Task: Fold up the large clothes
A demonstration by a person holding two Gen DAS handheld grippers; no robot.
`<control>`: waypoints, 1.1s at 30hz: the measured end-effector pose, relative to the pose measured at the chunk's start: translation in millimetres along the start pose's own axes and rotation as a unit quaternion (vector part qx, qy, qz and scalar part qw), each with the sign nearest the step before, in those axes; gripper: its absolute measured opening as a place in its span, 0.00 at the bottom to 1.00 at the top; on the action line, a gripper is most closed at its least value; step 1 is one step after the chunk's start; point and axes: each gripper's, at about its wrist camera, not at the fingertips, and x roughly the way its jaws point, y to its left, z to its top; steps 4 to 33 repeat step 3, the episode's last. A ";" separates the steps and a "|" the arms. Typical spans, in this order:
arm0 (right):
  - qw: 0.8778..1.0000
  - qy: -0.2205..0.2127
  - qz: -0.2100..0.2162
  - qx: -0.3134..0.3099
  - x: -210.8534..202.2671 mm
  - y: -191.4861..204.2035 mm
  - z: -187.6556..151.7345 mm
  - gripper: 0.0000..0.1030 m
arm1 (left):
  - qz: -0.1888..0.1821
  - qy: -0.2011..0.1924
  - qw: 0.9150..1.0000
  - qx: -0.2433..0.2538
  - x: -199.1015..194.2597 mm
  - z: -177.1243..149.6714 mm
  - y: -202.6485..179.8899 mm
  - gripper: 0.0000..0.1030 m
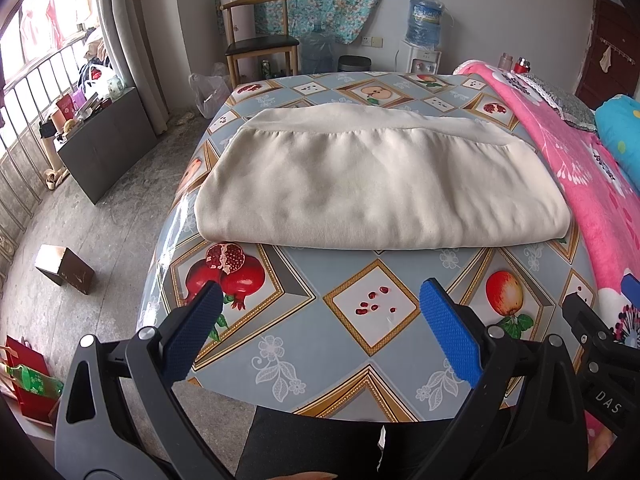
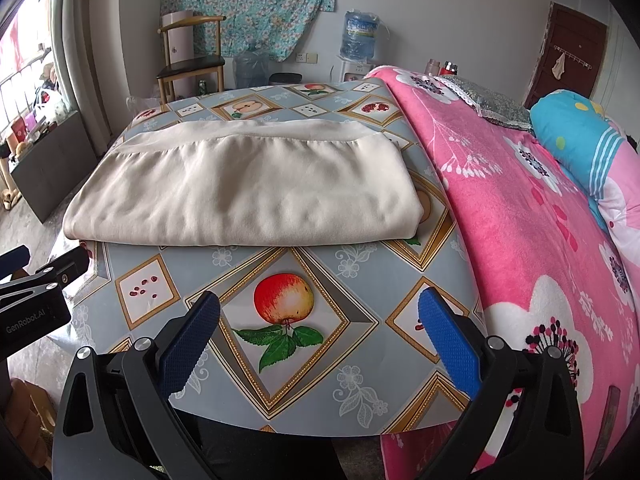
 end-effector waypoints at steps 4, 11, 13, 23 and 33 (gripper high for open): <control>1.000 0.000 0.000 0.000 0.0 0.0 0.0 0.94 | 0.000 0.000 1.000 0.000 0.1 -0.3 -0.1 0.92; 1.000 0.000 0.000 0.000 0.0 0.0 0.0 0.94 | 0.000 0.000 1.000 0.000 0.1 -0.3 -0.1 0.92; 1.000 0.000 0.000 0.000 0.0 0.0 0.0 0.94 | 0.000 0.000 1.000 0.000 0.1 -0.3 -0.1 0.92; 1.000 0.000 0.000 0.000 0.0 0.0 0.0 0.94 | 0.000 0.000 1.000 0.000 0.1 -0.3 -0.1 0.92; 1.000 0.000 0.000 0.000 0.0 0.0 0.0 0.94 | 0.000 0.000 1.000 0.000 0.1 -0.3 -0.1 0.92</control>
